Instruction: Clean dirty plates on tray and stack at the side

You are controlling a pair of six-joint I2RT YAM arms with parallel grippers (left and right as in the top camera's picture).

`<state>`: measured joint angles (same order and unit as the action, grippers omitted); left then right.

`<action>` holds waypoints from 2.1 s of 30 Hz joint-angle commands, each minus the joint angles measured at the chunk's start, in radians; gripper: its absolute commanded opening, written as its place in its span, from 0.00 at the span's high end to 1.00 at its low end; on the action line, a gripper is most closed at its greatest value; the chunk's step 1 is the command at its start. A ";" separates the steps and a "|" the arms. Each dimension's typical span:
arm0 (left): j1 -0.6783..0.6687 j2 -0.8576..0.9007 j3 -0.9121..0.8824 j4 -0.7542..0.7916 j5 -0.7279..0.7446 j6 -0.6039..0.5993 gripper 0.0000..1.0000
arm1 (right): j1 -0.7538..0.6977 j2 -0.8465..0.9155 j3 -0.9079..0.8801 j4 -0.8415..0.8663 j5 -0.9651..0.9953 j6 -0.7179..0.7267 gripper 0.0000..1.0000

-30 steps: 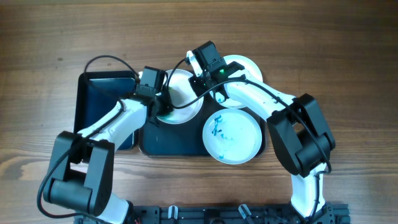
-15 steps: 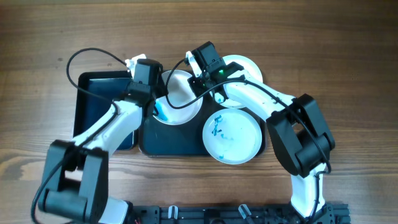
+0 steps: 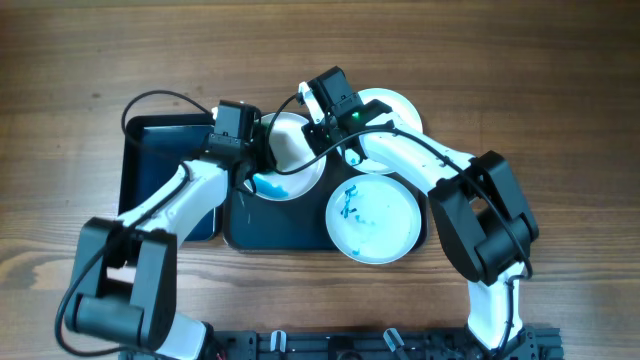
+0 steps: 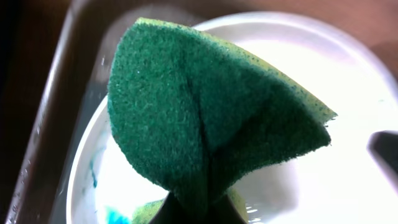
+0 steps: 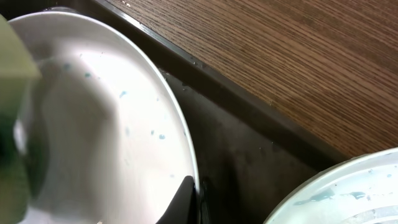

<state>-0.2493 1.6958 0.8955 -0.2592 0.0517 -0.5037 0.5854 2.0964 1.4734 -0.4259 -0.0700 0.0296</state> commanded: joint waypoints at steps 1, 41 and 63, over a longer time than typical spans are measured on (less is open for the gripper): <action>0.005 0.039 0.000 -0.046 0.015 -0.010 0.96 | -0.003 0.018 0.007 0.003 0.011 -0.003 0.96; 0.478 -0.352 0.000 -0.233 0.036 0.026 0.96 | 0.225 -0.282 0.033 0.191 0.779 -0.734 0.96; 0.457 -0.351 0.000 -0.274 0.277 0.025 0.96 | 0.032 -0.235 0.003 -0.015 -0.108 -0.161 0.96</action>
<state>0.2226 1.3613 0.8963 -0.5392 0.2462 -0.4911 0.7002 1.8400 1.4815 -0.4488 0.1726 -0.3595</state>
